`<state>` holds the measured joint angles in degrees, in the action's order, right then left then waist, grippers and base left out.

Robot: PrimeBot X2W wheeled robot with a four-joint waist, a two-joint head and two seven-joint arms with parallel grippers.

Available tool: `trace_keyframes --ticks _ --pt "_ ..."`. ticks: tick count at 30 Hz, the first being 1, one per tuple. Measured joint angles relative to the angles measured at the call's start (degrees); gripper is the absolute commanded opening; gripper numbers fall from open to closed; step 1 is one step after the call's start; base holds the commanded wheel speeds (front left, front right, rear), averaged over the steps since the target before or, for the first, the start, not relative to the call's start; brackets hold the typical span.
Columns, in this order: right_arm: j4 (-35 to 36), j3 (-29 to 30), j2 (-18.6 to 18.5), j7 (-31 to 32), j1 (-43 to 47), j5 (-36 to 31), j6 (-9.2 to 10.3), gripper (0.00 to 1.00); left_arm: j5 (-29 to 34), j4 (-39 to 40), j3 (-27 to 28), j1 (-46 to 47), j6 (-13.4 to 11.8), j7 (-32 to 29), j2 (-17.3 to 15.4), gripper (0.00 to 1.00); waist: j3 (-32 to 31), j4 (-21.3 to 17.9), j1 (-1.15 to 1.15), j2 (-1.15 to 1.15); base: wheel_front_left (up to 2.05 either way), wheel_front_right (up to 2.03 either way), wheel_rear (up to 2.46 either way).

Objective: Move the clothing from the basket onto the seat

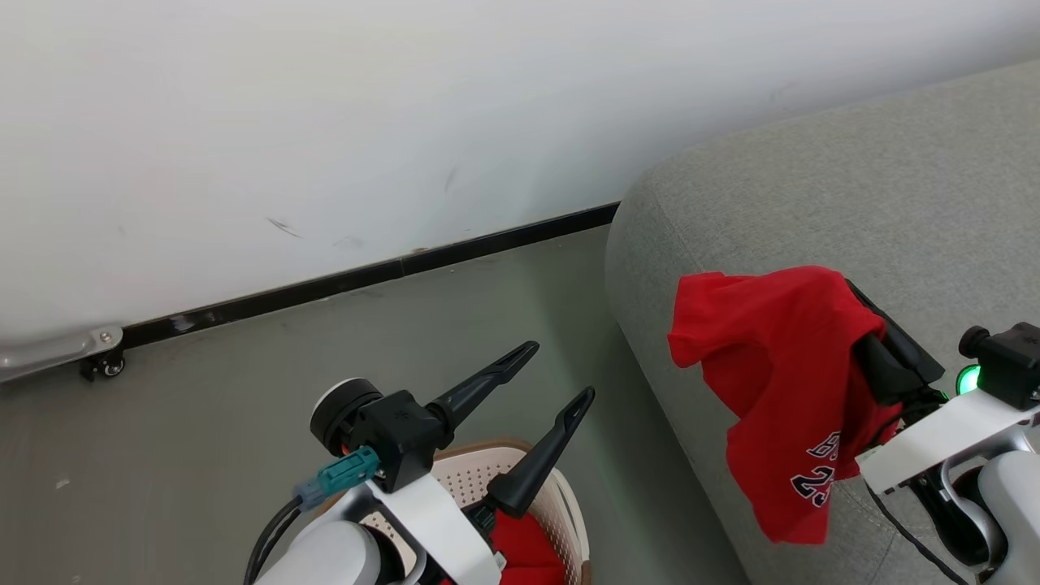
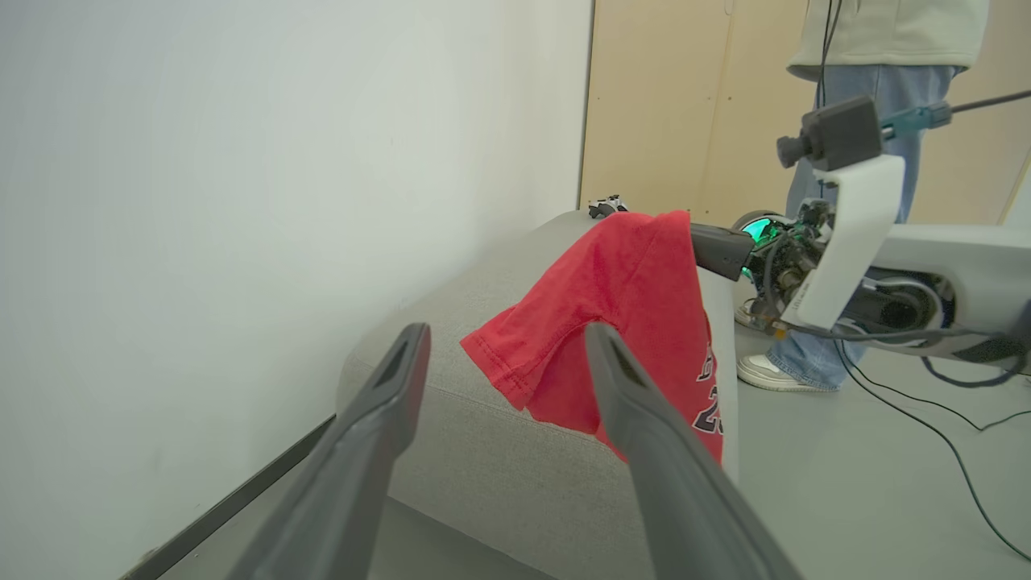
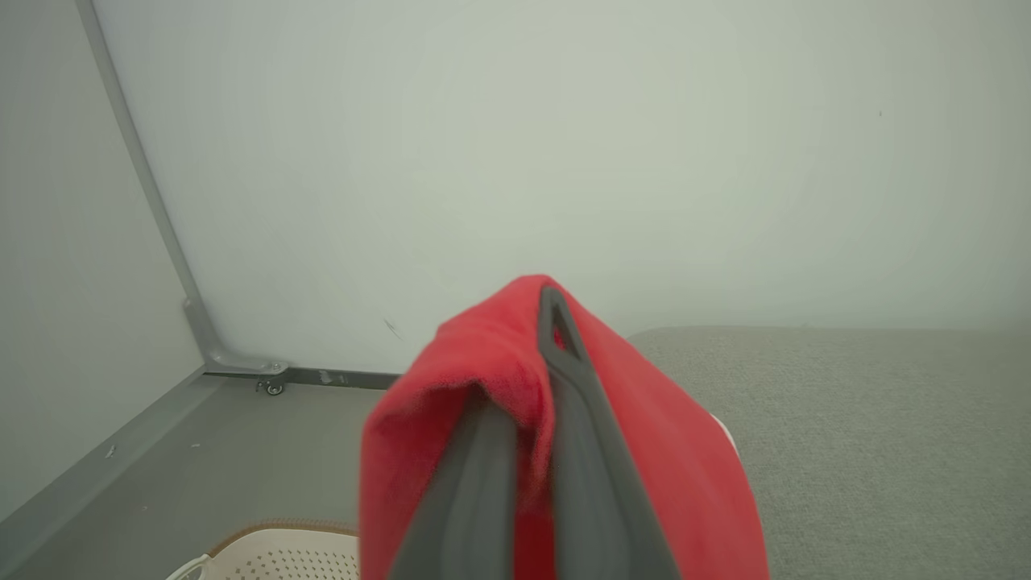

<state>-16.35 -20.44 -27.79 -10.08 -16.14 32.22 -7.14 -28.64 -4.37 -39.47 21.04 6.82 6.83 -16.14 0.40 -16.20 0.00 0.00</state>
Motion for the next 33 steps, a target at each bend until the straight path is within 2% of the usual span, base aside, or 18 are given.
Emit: trace_keyframes --ticks 16,20,26,33 --pt "0.3 1.1 0.7 1.8 0.0 -0.2 0.0 0.0 -0.1 0.1 0.9 -0.7 -0.2 1.2 -0.8 1.0 1.0 -4.1 0.0 0.0 0.0 0.0 0.0" --pt "-1.2 3.1 0.3 2.5 -3.2 0.2 0.0 0.0 0.1 0.7 1.8 -0.7 -0.6 1.2 -2.0 1.0 2.0 -4.5 0.0 0.0 0.0 0.0 0.0" --pt "-3.7 5.9 -3.0 3.8 -10.0 -0.1 0.0 0.0 0.1 2.1 3.8 -0.7 -2.1 1.1 -3.4 1.0 3.8 -4.6 0.0 0.0 0.0 0.0 0.0" --pt "-6.0 7.9 -5.0 5.3 -16.8 -0.3 0.0 0.0 0.7 4.1 6.1 -0.7 -4.1 1.1 -5.2 1.0 6.4 -4.1 0.0 0.0 0.0 0.0 0.0"
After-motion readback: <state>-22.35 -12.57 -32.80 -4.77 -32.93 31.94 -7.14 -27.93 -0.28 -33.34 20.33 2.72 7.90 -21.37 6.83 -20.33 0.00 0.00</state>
